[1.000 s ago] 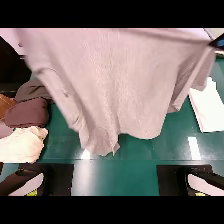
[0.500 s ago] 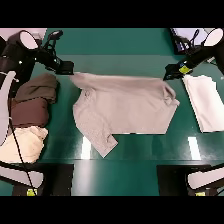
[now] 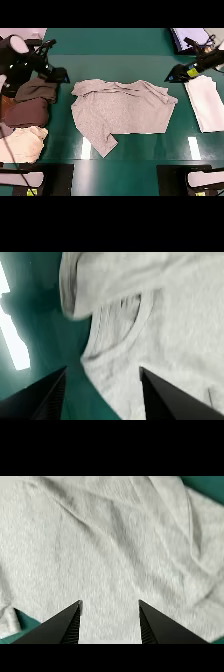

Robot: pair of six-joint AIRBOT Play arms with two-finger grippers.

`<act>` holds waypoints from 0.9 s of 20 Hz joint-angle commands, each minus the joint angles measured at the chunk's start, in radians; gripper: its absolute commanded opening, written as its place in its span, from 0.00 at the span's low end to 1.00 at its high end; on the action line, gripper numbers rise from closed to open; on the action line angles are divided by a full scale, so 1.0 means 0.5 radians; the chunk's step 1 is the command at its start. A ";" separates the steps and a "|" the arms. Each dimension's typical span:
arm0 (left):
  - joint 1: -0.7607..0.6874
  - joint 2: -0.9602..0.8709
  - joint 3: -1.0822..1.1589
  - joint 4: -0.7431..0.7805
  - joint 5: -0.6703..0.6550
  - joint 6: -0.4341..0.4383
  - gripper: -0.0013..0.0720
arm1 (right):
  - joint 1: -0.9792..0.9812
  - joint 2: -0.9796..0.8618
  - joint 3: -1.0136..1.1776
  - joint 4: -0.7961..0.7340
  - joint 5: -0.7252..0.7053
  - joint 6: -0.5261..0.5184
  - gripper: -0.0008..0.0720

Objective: Fold the shirts.

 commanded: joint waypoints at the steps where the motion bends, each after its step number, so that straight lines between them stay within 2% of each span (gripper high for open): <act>1: 0.040 0.373 -0.644 0.000 0.134 -0.027 0.73 | -0.103 0.343 -0.524 0.049 -0.150 -0.053 0.57; 3: 0.040 0.571 -1.117 -0.127 0.284 -0.032 0.73 | -0.147 0.507 -0.813 0.049 -0.248 -0.056 0.57; 6: 0.028 0.674 -1.567 -0.336 0.469 -0.027 0.73 | -0.180 0.645 -1.048 0.050 -0.288 -0.061 0.57; 9: -0.049 0.674 -1.773 -0.526 0.669 0.040 0.73 | -0.181 0.707 -1.142 0.048 -0.305 -0.061 0.57; 12: -0.206 0.674 -1.811 -0.530 0.832 0.012 0.73 | -0.181 0.707 -1.140 0.047 -0.300 -0.061 0.57; 13: -0.232 0.674 -1.810 -0.535 0.866 -0.029 0.64 | -0.181 0.707 -1.140 0.041 -0.300 -0.061 0.57; 14: -0.238 0.674 -1.807 -0.540 0.880 -0.036 0.49 | -0.181 0.707 -1.141 0.025 -0.287 -0.061 0.57; 16: -0.238 0.676 -1.778 -0.536 0.887 -0.032 0.08 | -0.181 0.706 -1.141 -0.075 -0.267 -0.056 0.57; 18: -0.238 0.687 -1.711 -0.536 0.853 -0.031 0.05 | -0.183 0.707 -1.169 -0.286 -0.233 0.028 0.57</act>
